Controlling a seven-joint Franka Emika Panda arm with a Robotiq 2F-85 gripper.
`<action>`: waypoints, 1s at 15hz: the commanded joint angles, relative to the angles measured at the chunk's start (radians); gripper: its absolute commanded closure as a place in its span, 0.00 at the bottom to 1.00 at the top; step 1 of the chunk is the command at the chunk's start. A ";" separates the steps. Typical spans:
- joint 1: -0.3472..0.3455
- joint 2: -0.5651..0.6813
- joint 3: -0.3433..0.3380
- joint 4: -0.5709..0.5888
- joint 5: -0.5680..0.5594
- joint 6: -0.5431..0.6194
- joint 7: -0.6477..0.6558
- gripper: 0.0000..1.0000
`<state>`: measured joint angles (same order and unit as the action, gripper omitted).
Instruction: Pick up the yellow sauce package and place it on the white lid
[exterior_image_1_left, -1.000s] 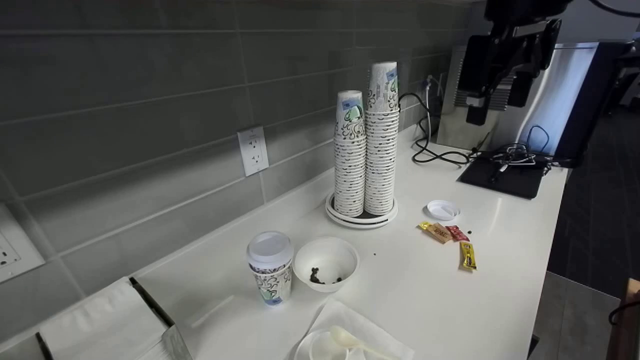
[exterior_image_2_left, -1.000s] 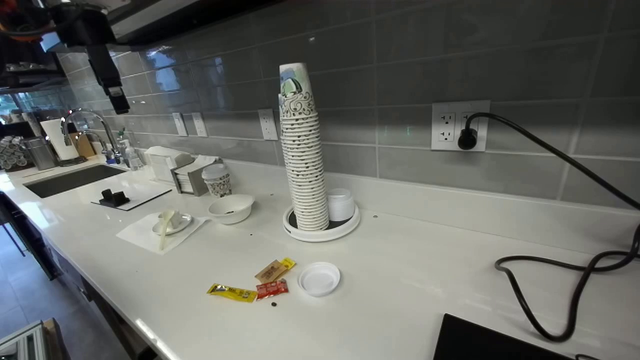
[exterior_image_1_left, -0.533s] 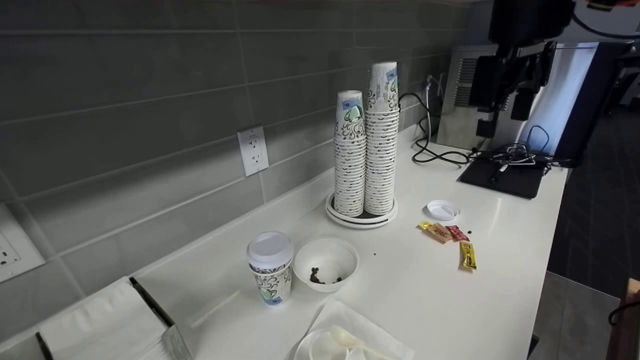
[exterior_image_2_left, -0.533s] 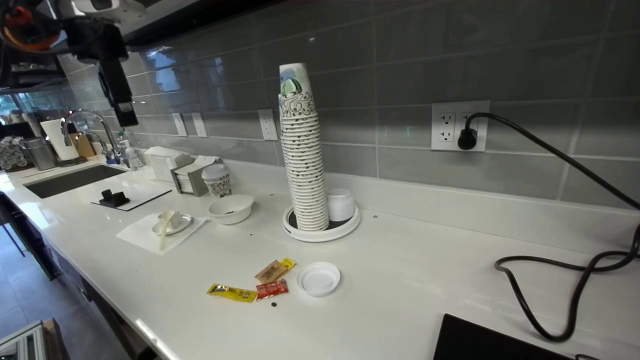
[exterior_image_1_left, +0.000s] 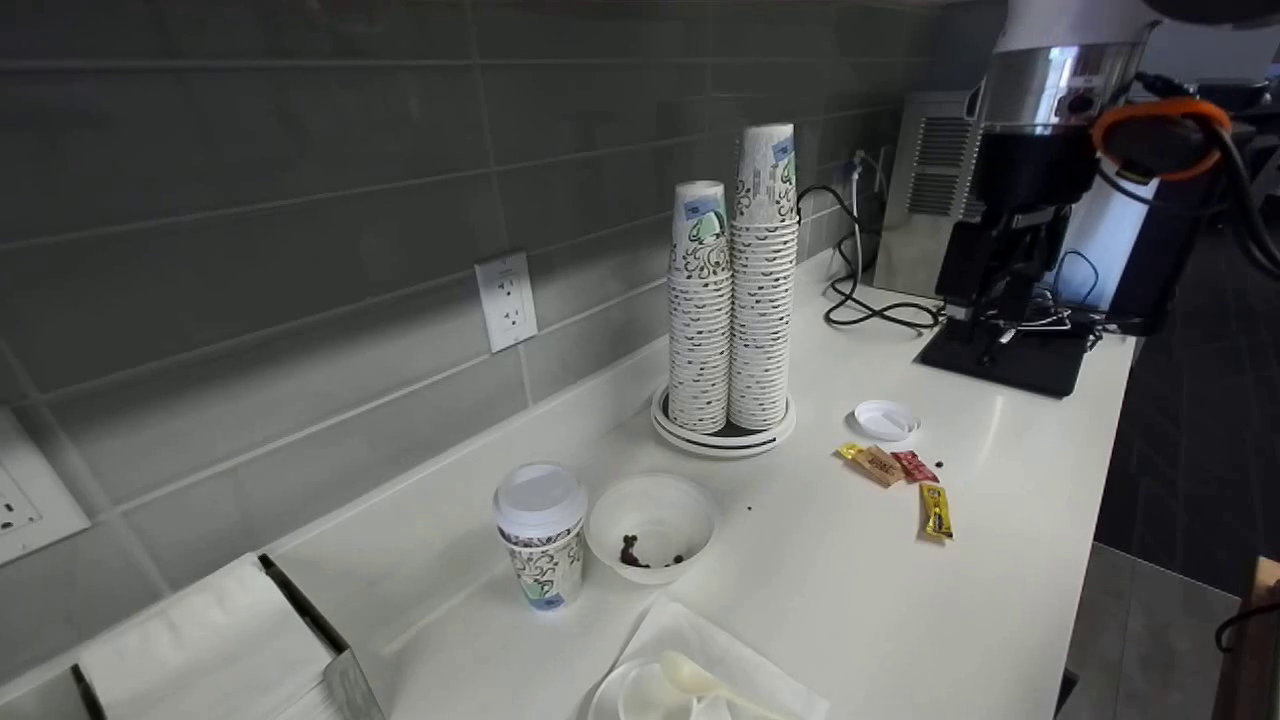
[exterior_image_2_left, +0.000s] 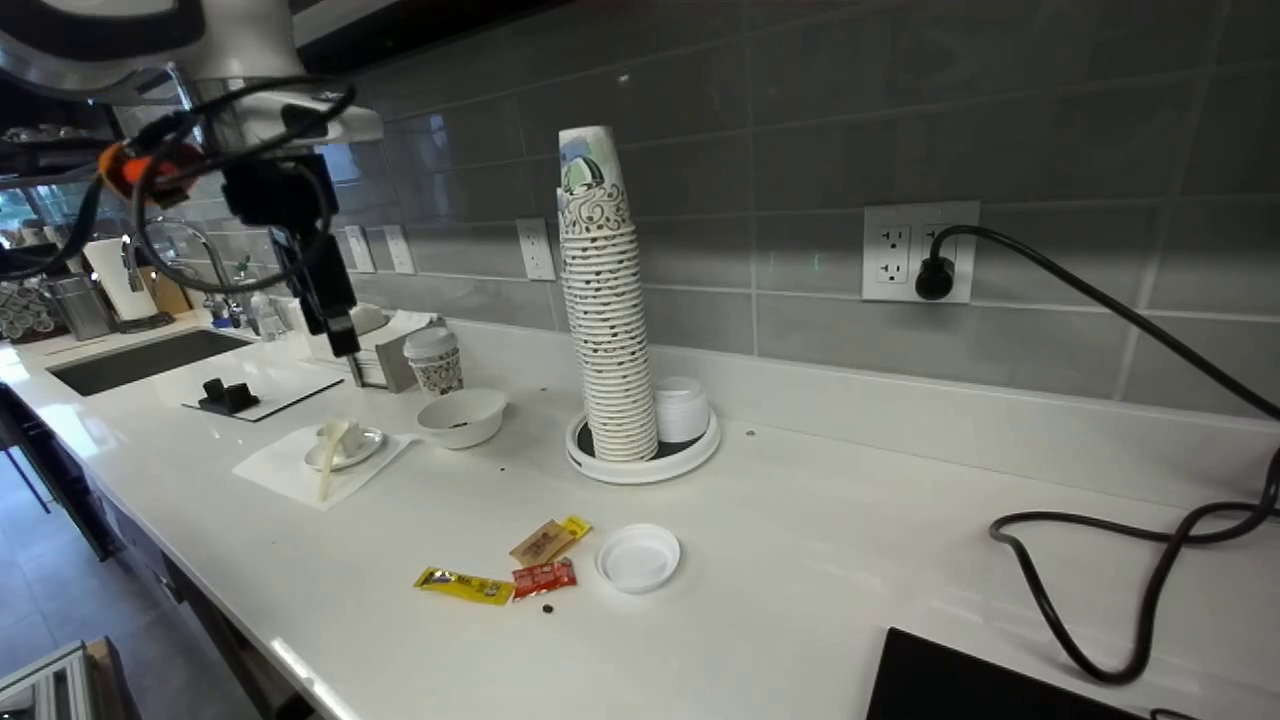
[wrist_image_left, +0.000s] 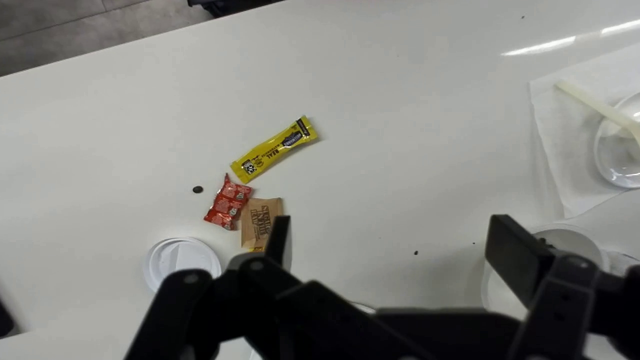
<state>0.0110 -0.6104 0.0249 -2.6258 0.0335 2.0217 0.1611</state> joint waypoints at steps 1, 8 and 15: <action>-0.033 0.060 -0.048 -0.074 -0.004 0.172 -0.081 0.00; -0.070 0.307 -0.185 -0.110 0.059 0.441 -0.191 0.00; -0.082 0.307 -0.172 -0.116 0.037 0.432 -0.176 0.00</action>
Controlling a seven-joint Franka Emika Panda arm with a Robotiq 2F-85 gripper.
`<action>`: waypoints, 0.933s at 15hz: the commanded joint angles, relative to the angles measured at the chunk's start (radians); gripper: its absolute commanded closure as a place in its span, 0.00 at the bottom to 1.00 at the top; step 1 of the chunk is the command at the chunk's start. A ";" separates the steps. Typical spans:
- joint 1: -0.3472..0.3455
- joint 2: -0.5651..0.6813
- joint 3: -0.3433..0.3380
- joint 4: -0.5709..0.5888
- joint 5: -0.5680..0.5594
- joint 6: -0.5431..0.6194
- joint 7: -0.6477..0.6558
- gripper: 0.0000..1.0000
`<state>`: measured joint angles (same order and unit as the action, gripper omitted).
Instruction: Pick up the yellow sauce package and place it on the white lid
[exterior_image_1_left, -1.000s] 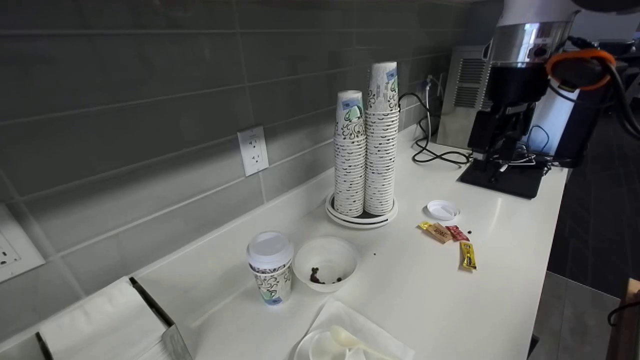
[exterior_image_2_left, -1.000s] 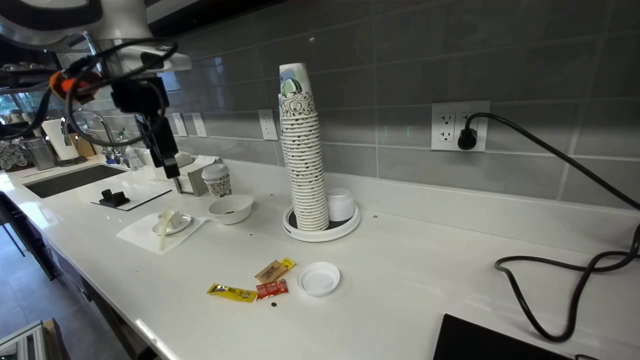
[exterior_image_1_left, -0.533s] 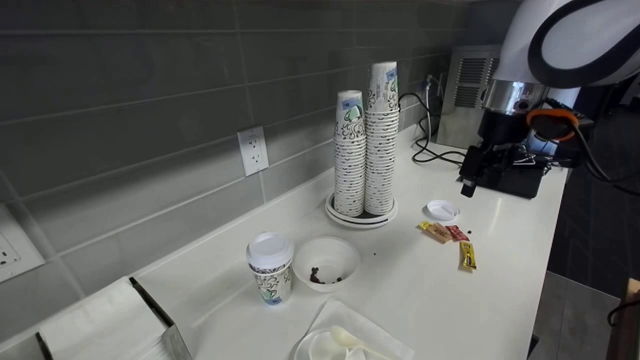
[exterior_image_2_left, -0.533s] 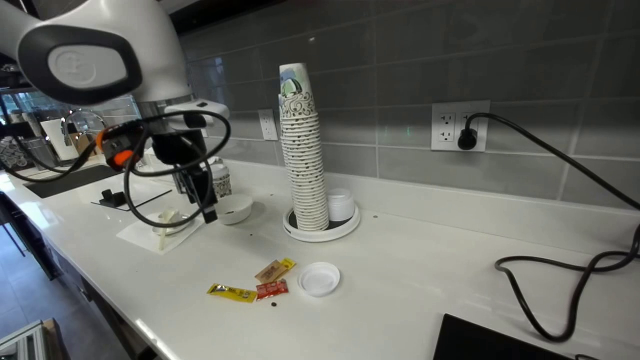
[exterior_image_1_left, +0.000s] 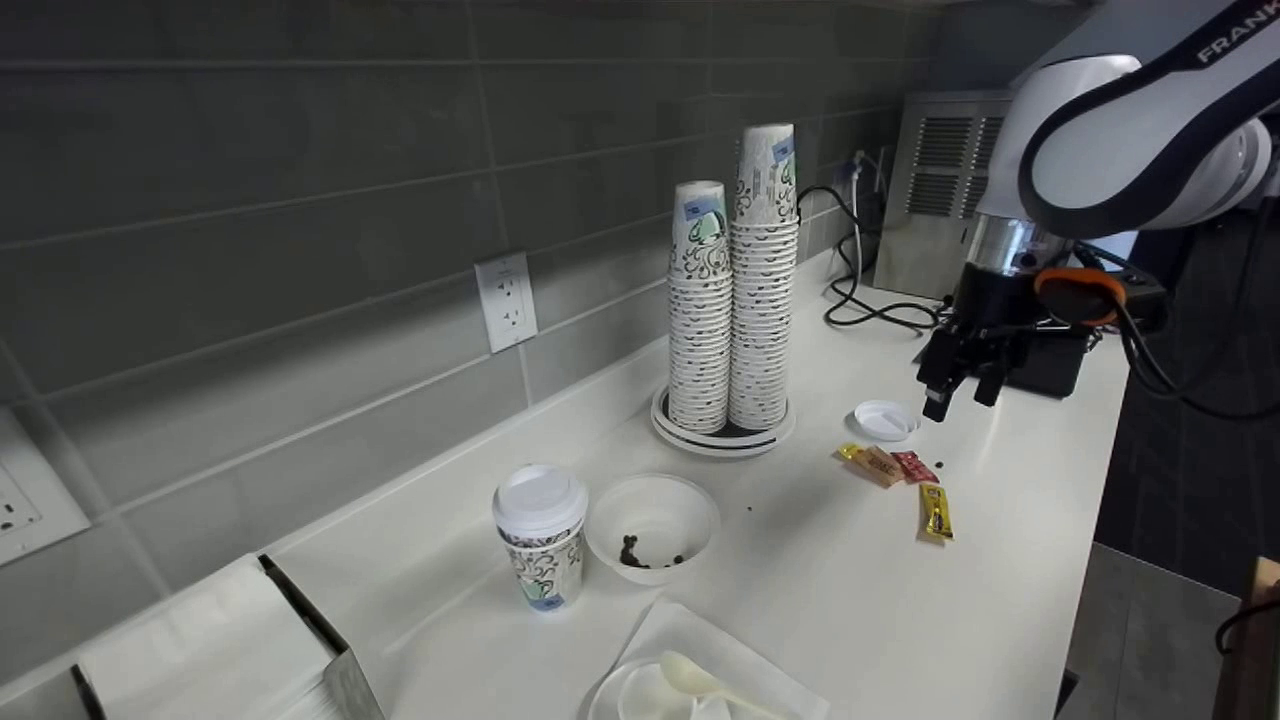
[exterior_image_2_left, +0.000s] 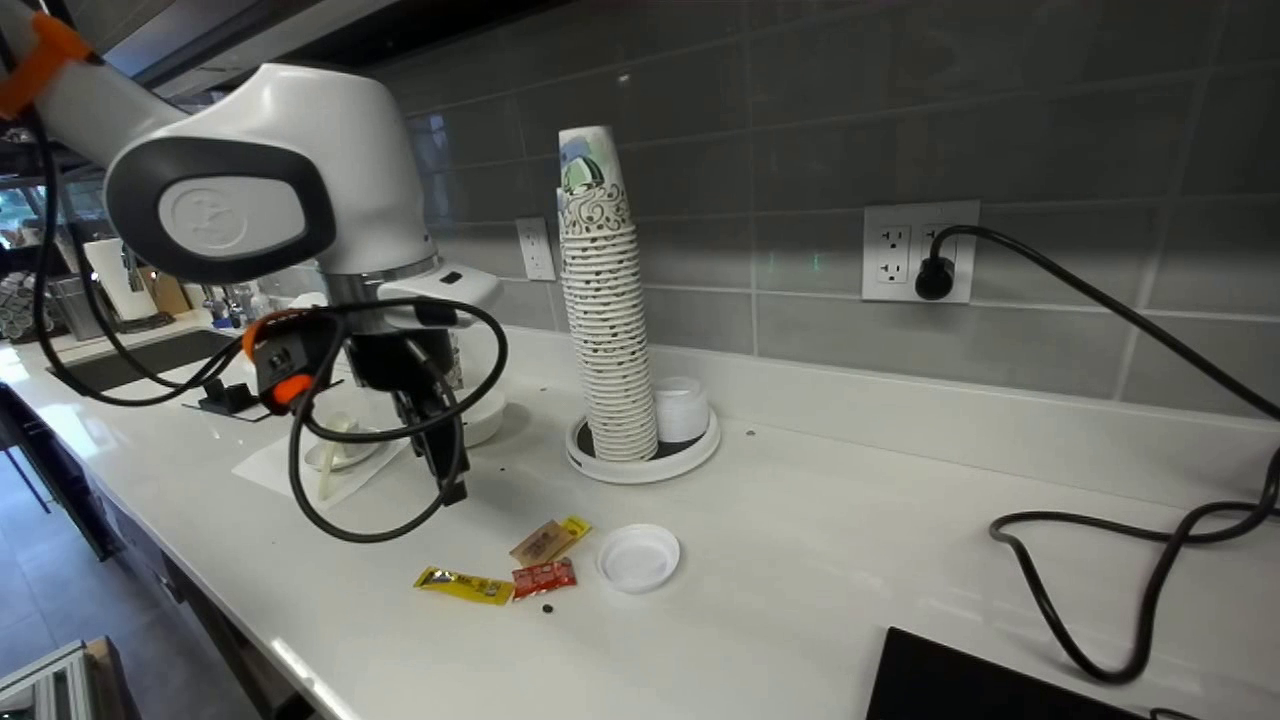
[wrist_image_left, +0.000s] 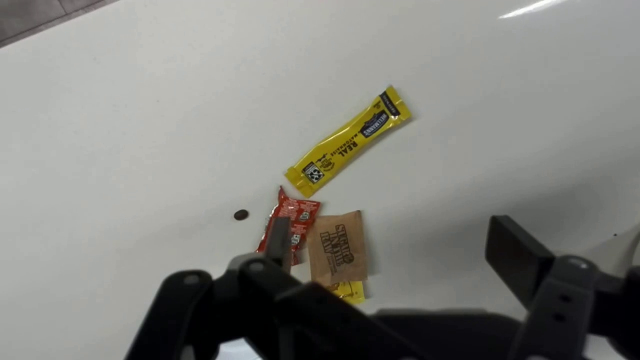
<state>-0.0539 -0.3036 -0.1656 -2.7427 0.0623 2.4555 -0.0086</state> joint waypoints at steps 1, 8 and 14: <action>-0.017 0.000 0.018 0.001 0.008 -0.002 -0.006 0.00; 0.012 0.154 -0.018 0.088 0.056 0.149 -0.138 0.00; 0.017 0.346 0.006 0.231 0.196 0.203 -0.314 0.00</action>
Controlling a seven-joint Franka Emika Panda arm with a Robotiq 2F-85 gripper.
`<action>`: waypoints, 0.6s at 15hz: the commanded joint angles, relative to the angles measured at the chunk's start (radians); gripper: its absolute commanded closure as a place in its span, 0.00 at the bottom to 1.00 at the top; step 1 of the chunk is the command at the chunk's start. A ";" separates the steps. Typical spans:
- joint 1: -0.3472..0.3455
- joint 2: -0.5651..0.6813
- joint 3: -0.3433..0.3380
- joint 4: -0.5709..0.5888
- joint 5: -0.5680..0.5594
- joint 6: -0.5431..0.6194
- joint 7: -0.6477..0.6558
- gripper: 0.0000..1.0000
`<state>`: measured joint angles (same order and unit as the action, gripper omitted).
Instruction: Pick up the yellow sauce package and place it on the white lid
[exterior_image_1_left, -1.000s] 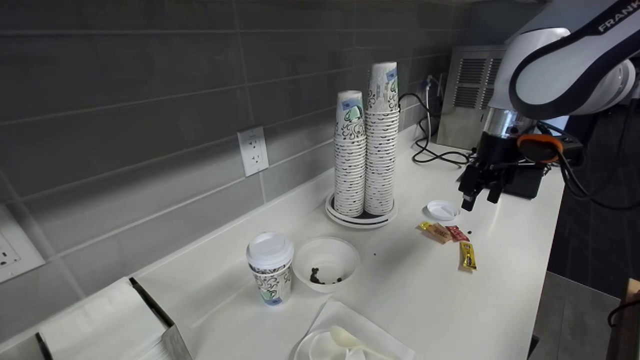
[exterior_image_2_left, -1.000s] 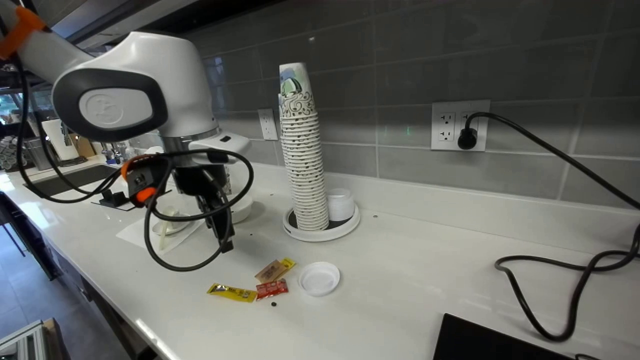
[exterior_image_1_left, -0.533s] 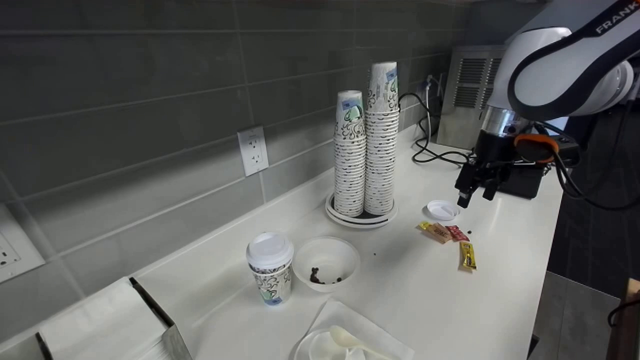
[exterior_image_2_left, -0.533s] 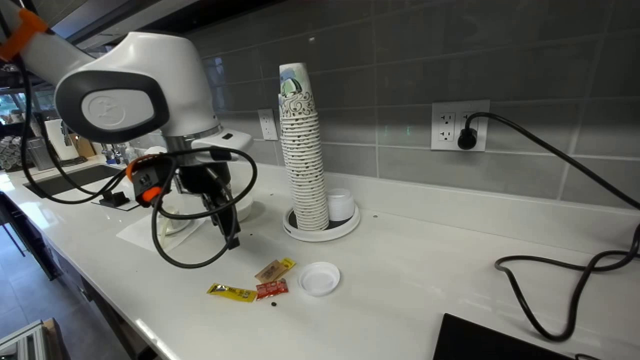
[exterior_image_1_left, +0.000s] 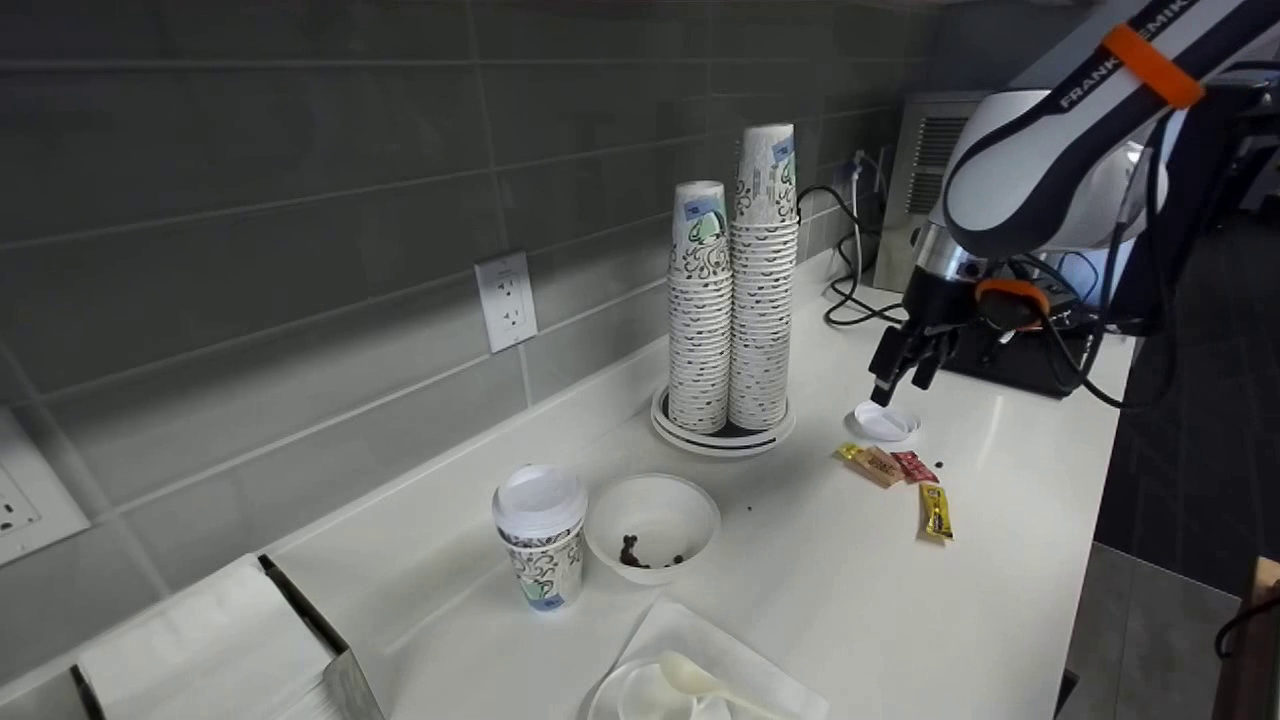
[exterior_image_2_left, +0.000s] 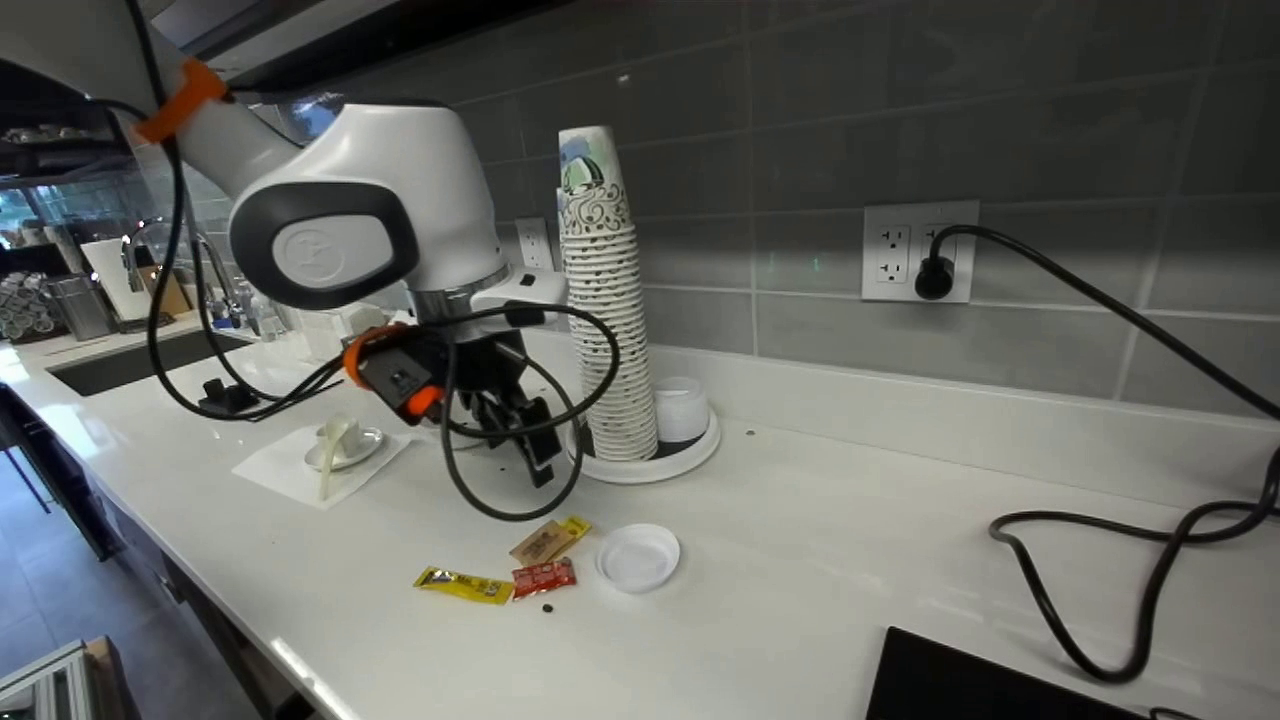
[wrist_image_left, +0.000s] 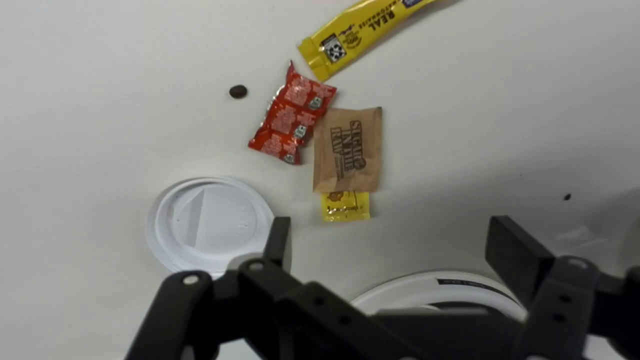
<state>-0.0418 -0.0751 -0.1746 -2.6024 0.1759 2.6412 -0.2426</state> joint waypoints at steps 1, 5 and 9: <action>-0.003 0.144 0.027 0.111 0.098 0.012 -0.089 0.00; -0.041 0.258 0.072 0.188 0.124 0.008 -0.095 0.00; -0.073 0.352 0.109 0.238 0.110 0.015 -0.057 0.00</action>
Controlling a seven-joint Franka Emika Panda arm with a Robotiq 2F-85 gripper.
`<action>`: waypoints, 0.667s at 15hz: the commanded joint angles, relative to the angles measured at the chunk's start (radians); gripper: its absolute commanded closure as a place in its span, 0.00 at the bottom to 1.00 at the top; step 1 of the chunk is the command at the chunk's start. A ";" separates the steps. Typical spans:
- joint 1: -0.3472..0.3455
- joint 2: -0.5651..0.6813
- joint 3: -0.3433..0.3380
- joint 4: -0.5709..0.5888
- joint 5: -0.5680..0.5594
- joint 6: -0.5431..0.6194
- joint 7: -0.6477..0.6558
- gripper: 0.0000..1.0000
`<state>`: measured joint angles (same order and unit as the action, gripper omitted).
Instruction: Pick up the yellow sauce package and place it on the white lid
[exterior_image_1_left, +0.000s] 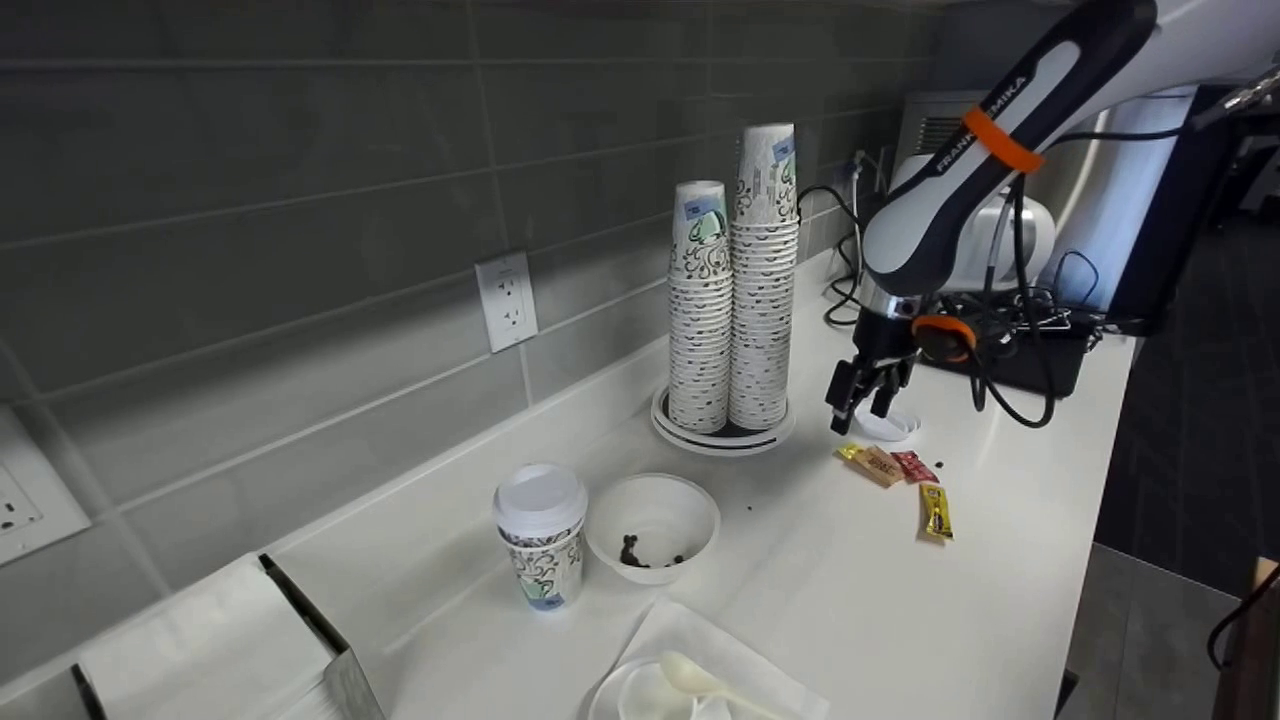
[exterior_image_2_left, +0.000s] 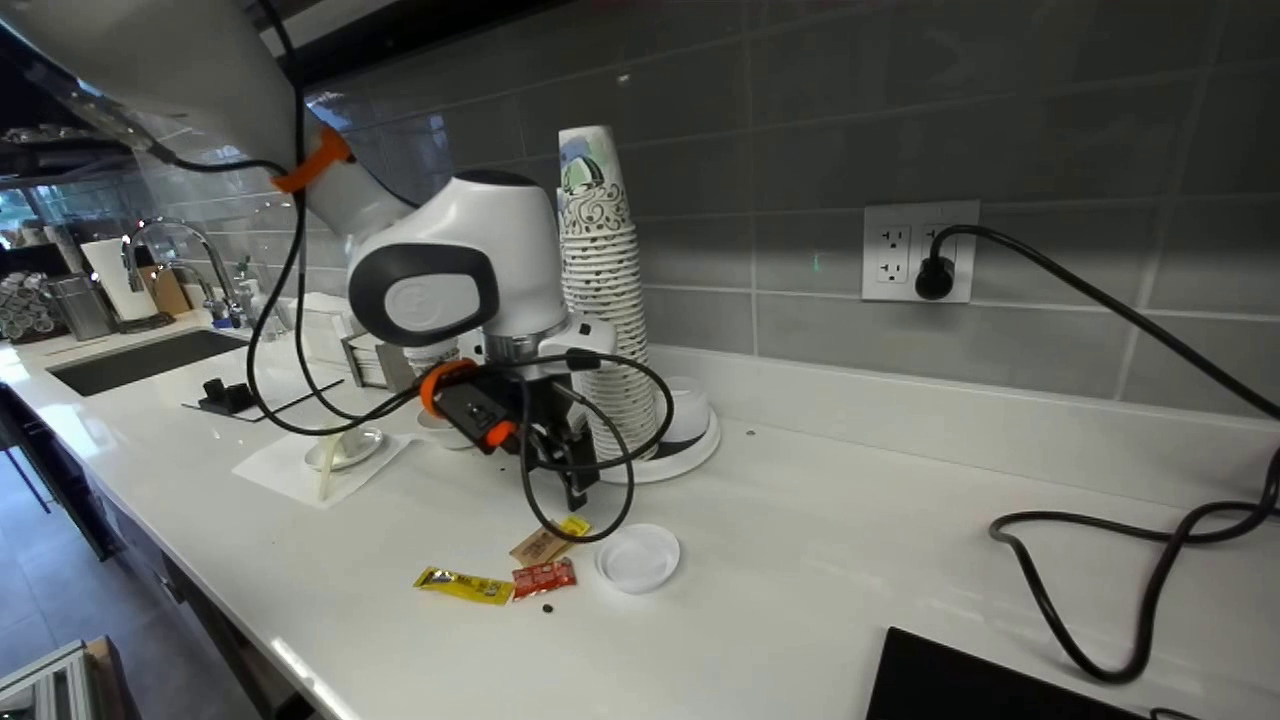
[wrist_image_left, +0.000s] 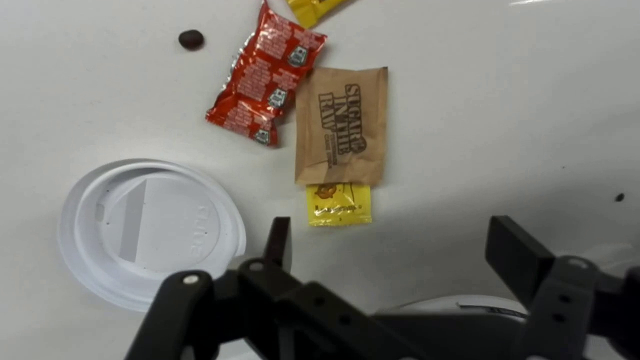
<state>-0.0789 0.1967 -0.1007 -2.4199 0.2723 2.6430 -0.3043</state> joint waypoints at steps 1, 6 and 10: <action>-0.043 0.099 0.042 0.067 0.009 0.010 0.008 0.00; -0.080 0.167 0.071 0.114 0.005 0.023 0.012 0.05; -0.093 0.196 0.081 0.138 -0.009 0.020 0.023 0.36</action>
<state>-0.1466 0.3612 -0.0448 -2.3134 0.2721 2.6570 -0.2986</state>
